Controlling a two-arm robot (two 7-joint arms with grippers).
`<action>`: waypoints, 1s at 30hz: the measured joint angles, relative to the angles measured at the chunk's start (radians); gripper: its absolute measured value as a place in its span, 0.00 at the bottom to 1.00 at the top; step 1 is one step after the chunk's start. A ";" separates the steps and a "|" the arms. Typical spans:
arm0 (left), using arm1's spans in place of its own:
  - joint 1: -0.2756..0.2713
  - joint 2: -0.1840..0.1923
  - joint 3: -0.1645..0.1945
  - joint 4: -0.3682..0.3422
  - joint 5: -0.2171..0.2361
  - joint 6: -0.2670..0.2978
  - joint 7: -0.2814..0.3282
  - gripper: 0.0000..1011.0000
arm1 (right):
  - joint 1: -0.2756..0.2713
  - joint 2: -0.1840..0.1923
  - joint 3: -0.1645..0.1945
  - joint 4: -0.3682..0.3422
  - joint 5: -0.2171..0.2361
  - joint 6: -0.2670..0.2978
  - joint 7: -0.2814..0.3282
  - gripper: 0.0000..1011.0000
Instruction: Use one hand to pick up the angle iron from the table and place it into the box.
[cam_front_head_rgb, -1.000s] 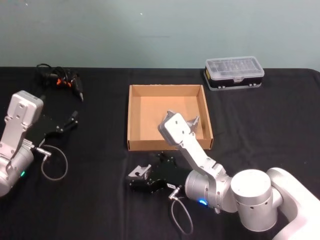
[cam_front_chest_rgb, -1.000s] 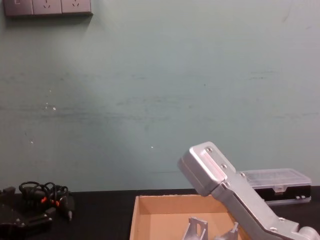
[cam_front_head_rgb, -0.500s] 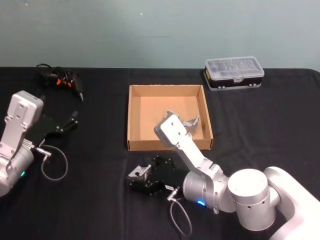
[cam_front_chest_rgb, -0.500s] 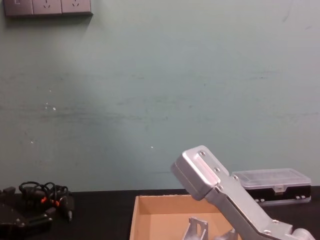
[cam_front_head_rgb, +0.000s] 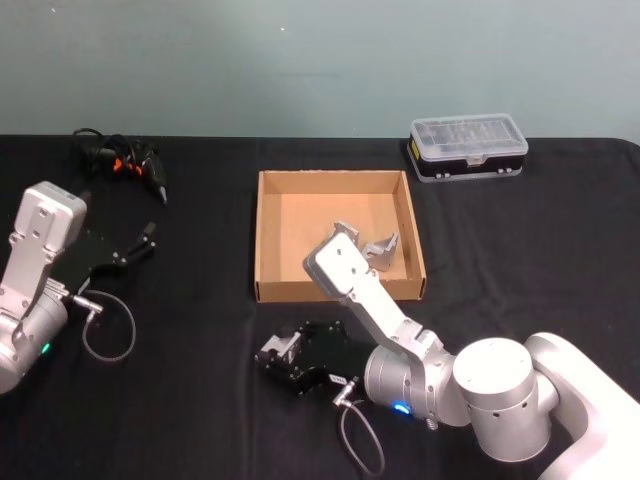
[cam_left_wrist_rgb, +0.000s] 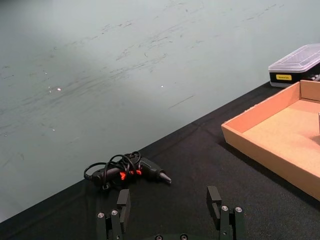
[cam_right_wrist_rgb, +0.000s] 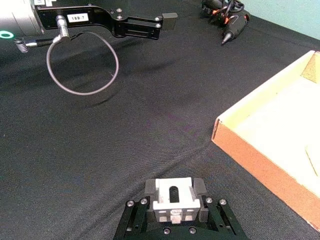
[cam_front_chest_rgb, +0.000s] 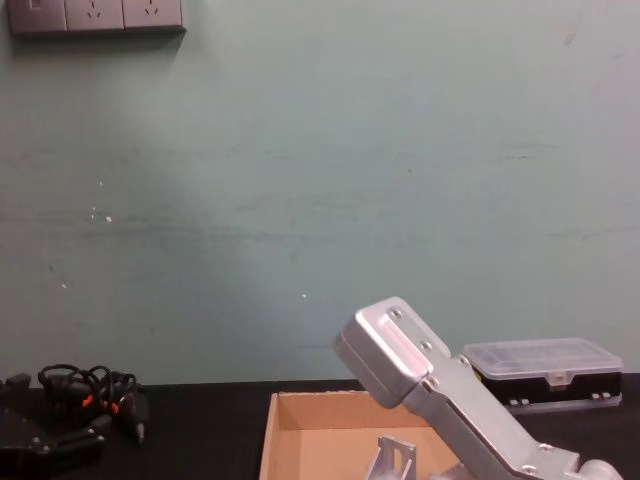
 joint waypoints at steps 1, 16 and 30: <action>0.000 0.000 0.000 0.000 0.000 0.000 0.000 0.99 | 0.000 0.000 0.000 -0.001 -0.001 0.000 0.000 0.45; 0.000 0.000 0.000 0.000 0.000 0.000 0.000 0.99 | -0.042 0.031 0.052 -0.112 0.000 -0.017 -0.023 0.45; 0.000 0.000 0.000 0.000 0.000 0.000 0.000 0.99 | -0.033 0.060 0.177 -0.205 0.007 -0.048 -0.088 0.45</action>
